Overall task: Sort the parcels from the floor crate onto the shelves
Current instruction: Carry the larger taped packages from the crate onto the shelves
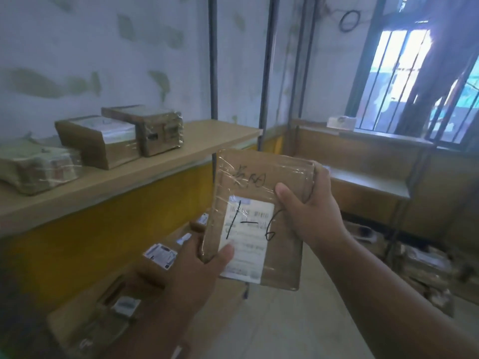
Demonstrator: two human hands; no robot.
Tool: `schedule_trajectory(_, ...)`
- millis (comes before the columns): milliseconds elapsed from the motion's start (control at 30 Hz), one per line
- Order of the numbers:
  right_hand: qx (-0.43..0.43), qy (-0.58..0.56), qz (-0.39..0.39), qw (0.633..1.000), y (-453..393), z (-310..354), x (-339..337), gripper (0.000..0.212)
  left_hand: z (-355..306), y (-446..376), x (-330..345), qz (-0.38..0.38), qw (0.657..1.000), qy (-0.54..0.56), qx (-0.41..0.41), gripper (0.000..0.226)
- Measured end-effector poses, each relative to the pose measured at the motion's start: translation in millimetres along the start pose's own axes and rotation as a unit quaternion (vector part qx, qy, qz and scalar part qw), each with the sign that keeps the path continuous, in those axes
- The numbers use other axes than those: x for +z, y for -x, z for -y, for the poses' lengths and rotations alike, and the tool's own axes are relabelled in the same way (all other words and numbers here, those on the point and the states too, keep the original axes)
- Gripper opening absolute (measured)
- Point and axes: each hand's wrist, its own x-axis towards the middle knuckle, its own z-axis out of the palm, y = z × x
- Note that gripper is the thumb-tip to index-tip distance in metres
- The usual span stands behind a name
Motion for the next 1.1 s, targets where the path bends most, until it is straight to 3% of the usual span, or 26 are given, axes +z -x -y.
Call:
schedule_trajectory(233,-0.038,-0.02,-0.008,0.999,-122,-15,-11,0.059,-28,-108,55,-0.014,1.0,0.015,0.023,0.017)
schedule_trajectory(400,-0.077,-0.089,0.011,0.993,-207,-17,-4,0.067,-57,-171,80,-0.071,0.995,0.026,0.058,0.023)
schedule_trajectory(667,-0.13,-0.12,0.143,0.974,-326,-28,24,0.053,-87,-215,113,-0.246,0.966,-0.054,0.063,0.025)
schedule_trajectory(800,-0.148,-0.161,0.198,0.956,-374,-6,56,0.06,-124,-221,112,-0.274,0.946,-0.152,0.088,0.02)
schedule_trajectory(933,-0.169,-0.176,0.267,0.932,-393,17,95,0.062,-141,-220,106,-0.305,0.927,-0.207,0.067,0.029)
schedule_trajectory(1100,-0.147,-0.188,0.314,0.919,-410,32,130,0.043,-158,-228,88,-0.35,0.898,-0.264,0.039,0.03)
